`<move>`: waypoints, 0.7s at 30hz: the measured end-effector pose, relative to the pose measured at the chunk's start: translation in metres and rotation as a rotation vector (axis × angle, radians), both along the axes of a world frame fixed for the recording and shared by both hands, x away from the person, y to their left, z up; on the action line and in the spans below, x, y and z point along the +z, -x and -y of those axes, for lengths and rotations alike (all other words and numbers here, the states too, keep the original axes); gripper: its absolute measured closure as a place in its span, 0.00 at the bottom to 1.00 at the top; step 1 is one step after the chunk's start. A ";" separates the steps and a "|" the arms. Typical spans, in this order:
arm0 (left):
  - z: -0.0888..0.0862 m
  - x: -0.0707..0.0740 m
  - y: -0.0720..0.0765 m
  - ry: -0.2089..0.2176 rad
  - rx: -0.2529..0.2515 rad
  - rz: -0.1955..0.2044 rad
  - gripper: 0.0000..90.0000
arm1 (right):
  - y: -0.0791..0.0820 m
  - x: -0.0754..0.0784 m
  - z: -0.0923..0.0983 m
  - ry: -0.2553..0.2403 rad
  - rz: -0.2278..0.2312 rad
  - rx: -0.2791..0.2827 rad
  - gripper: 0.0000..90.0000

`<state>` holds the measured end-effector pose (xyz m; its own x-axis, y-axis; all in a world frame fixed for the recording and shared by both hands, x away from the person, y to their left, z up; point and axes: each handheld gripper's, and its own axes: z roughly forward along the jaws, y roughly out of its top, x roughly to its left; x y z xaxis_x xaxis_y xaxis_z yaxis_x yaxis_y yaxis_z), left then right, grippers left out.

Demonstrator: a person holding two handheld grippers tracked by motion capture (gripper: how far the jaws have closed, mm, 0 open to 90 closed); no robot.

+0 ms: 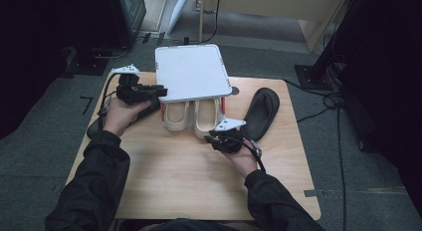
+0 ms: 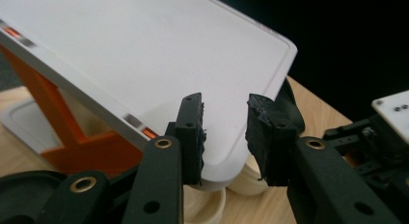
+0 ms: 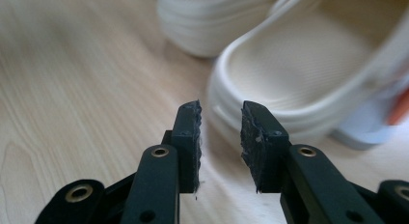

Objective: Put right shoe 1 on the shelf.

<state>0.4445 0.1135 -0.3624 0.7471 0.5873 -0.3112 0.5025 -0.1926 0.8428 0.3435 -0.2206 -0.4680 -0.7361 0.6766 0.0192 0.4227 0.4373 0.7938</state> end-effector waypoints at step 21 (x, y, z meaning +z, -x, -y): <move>-0.002 -0.005 -0.024 -0.140 0.138 -0.040 0.55 | -0.063 -0.003 0.012 -0.088 -0.011 -0.334 0.63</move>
<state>0.4689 0.1160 -0.3678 0.6451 0.7230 -0.2472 0.5651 -0.2336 0.7913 0.4065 -0.2330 -0.4711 -0.4734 0.8758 0.0944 0.5395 0.2035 0.8170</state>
